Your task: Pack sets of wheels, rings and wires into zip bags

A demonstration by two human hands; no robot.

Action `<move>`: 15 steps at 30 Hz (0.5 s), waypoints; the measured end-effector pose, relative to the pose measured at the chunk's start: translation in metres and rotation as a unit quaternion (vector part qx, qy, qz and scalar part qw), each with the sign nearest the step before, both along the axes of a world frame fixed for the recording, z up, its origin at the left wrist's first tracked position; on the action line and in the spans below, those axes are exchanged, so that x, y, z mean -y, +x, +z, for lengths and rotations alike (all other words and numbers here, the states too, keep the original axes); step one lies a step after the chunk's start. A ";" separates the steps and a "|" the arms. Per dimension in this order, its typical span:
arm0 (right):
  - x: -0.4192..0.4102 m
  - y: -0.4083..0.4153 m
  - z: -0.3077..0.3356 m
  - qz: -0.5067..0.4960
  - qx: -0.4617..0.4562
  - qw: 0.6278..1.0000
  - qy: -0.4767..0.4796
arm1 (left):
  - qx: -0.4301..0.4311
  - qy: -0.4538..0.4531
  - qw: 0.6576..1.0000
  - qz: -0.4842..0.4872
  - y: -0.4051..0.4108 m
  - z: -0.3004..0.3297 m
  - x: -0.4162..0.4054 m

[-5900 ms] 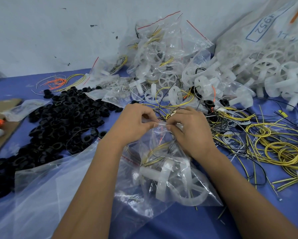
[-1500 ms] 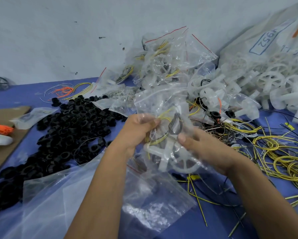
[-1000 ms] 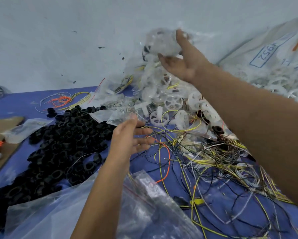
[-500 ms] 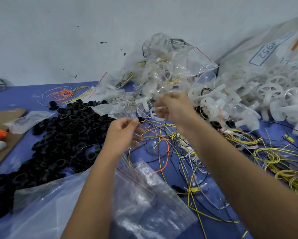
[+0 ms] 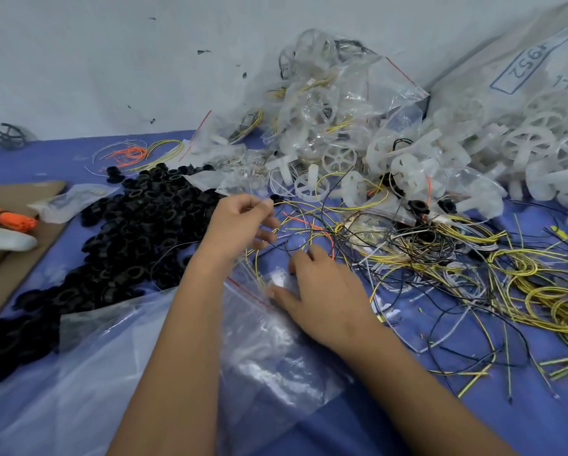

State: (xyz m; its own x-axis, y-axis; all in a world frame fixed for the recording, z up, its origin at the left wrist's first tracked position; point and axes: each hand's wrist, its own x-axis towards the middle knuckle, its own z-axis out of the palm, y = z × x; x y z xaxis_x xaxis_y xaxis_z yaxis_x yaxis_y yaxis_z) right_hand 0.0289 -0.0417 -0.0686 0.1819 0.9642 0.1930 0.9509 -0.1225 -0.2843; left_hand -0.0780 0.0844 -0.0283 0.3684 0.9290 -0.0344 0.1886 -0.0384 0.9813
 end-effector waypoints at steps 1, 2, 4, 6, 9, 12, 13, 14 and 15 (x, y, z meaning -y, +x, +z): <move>-0.001 0.001 0.000 -0.002 -0.002 1.000 -0.002 | -0.008 0.002 1.000 -0.016 -0.001 0.001 0.000; -0.001 0.003 0.000 0.001 -0.017 1.000 0.000 | -0.017 0.005 0.999 -0.034 -0.002 0.001 0.001; -0.001 0.007 0.000 0.020 -0.060 0.998 0.022 | -0.035 0.014 0.997 -0.072 -0.003 0.003 0.001; -0.001 0.010 0.000 0.039 -0.092 0.993 0.058 | -0.057 0.028 0.992 -0.113 -0.003 0.004 0.003; -0.001 0.019 0.002 0.034 -0.134 0.981 0.138 | -0.065 0.040 0.983 -0.166 -0.001 0.004 0.006; -0.002 0.037 0.003 -0.001 -0.152 0.969 0.196 | -0.068 0.044 0.975 -0.205 0.000 0.002 0.009; -0.003 0.042 0.004 -0.011 -0.170 0.963 0.208 | -0.071 0.048 0.973 -0.212 0.000 0.002 0.009; -0.003 0.047 0.007 -0.020 -0.205 0.954 0.217 | -0.076 0.054 0.972 -0.217 -0.001 0.003 0.007; -0.003 0.053 0.010 -0.025 -0.261 0.940 0.219 | -0.084 0.063 0.970 -0.218 -0.001 0.002 0.006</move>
State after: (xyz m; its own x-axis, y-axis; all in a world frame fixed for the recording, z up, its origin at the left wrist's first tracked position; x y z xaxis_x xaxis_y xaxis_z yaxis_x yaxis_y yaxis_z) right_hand 0.0819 -0.0387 -0.0584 0.4052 0.8006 0.4414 0.6635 0.0746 -0.7444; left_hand -0.0795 0.0789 -0.0259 0.7264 0.6868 -0.0247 0.2846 -0.2680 0.9204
